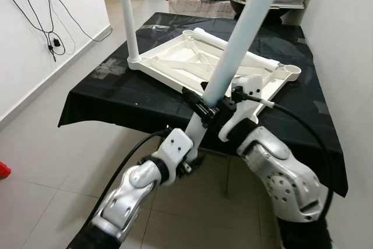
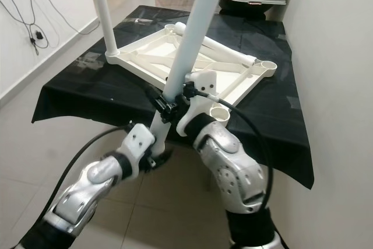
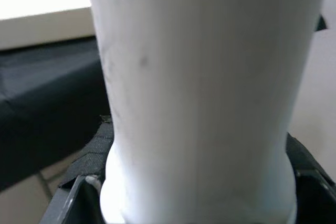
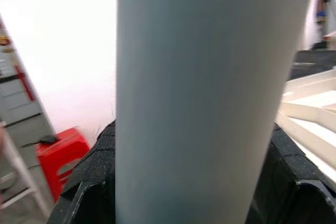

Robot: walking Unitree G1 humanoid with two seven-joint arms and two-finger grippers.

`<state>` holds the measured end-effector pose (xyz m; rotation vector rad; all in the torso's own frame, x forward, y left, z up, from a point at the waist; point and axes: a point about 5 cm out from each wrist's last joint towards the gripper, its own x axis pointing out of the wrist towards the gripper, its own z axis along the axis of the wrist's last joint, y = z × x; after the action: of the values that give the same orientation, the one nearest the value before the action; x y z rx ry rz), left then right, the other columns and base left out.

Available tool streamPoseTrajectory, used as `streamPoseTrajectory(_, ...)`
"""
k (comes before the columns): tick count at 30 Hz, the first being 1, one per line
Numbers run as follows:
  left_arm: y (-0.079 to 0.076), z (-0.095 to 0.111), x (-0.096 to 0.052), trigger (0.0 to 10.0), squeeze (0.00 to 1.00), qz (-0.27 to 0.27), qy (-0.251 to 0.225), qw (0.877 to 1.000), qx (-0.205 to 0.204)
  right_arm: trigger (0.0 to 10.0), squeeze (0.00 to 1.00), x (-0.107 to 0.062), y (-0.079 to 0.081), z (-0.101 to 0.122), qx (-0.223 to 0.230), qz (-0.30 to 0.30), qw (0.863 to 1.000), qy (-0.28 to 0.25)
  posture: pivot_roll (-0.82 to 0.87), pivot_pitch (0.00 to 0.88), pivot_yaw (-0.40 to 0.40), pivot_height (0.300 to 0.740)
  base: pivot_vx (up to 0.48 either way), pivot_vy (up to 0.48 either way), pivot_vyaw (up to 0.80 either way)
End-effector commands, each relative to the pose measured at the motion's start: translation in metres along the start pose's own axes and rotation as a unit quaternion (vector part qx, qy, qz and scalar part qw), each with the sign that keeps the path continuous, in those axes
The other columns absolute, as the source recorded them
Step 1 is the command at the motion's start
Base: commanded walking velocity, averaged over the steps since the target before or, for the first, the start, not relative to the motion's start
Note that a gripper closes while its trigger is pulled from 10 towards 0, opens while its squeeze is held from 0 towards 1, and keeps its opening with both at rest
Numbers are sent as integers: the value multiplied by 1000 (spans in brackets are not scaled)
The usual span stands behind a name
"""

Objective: Building children table

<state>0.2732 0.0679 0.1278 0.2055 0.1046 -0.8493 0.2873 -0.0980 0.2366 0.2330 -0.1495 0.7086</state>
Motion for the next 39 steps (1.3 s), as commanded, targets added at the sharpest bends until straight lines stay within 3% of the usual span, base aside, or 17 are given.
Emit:
streamPoseTrajectory(1, -5, 6, -3, 10000, 0, -26, -15, 1000, -8, 10000, 0, -3, -6, -1, 11, -1, 1000, 6, 141, 16, -28, 740, 0, 0, 0)
streamPoseTrajectory(3, -8, 5, -7, 10000, 0, -52, -15, 998, -20, 10000, 0, -6, -7, 0, 19, 29, 999, 15, 146, 16, -27, 740, 0, 0, 0)
streamPoseTrajectory(4, -12, 4, -13, 10000, 0, -87, -12, 995, -39, 10000, 0, -13, -5, 0, 30, 91, 995, 36, 146, 13, -28, 740, 0, 0, 0)
streamPoseTrajectory(7, -12, 4, -13, 10000, 0, -87, -12, 995, -39, 10000, 0, -13, -5, 0, 30, 91, 995, 36, 146, 13, -28, 740, 0, 0, 0)
streamPoseTrajectory(8, -14, 3, -18, 10000, 0, -111, -9, 992, -50, 10000, 0, -18, -3, 1, 39, 135, 989, 51, 149, 14, -28, 740, 0, 0, 0)
streamPoseTrajectory(9, -14, 3, -18, 10000, 0, -111, -9, 992, -50, 10000, 0, -18, -3, 1, 39, 135, 989, 51, 149, 14, -28, 740, 0, 0, 0)
streamPoseTrajectory(10, -17, 2, -24, 10000, 0, -138, -7, 988, -63, 10000, 0, -23, 1, 1, 52, 184, 979, 71, 149, 14, -27, 740, 0, 0, 0)
streamPoseTrajectory(15, -21, 1, -31, 10000, 0, -171, -4, 982, -80, 10000, 0, -30, 7, -1, 62, 236, 965, 98, 150, 14, -27, 740, 0, 0, 0)
streamPoseTrajectory(17, -23, 1, -35, 10000, 0, -190, -4, 977, -97, 10000, 0, -33, 14, -5, 65, 274, 952, 116, 149, 14, -21, 740, 0, 0, 0)
streamPoseTrajectory(23, -29, 0, -43, 10000, 0, -217, 2, 969, -117, 10000, 0, -37, 22, -12, 65, 308, 938, 142, 149, 17, -23, 740, 0, 0, 0)
streamPoseTrajectory(32, -35, -1, -50, 10000, 0, -241, 11, 960, -139, 10000, 0, -39, 22, -11, 72, 326, 931, 149, 149, 17, -24, 740, 0, 0, 0)
streamPoseTrajectory(33, -36, -2, -52, 10000, 0, -244, 14, 959, -144, 2000, 0, -39, 23, -10, 72, 330, 929, 149, 148, 20, -24, 740, 0, 0, 0)
streamPoseTrajectory(37, -37, -3, -53, 10000, 0, -247, 16, 958, -148, 2000, 0, -39, 23, -10, 72, 334, 928, 150, 148, 20, -24, 740, 0, 0, 0)
streamPoseTrajectory(38, -37, -4, -55, 10000, 0, -249, 19, 956, -152, 0, 0, -39, 24, -9, 74, 336, 927, 149, 148, 20, -24, 740, 0, 0, 0)
streamPoseTrajectory(39, -37, -5, -55, 10000, 0, -249, 21, 956, -154, 0, 0, -39, 24, -9, 76, 337, 927, 147, 148, 20, -24, 740, 0, 0, 0)
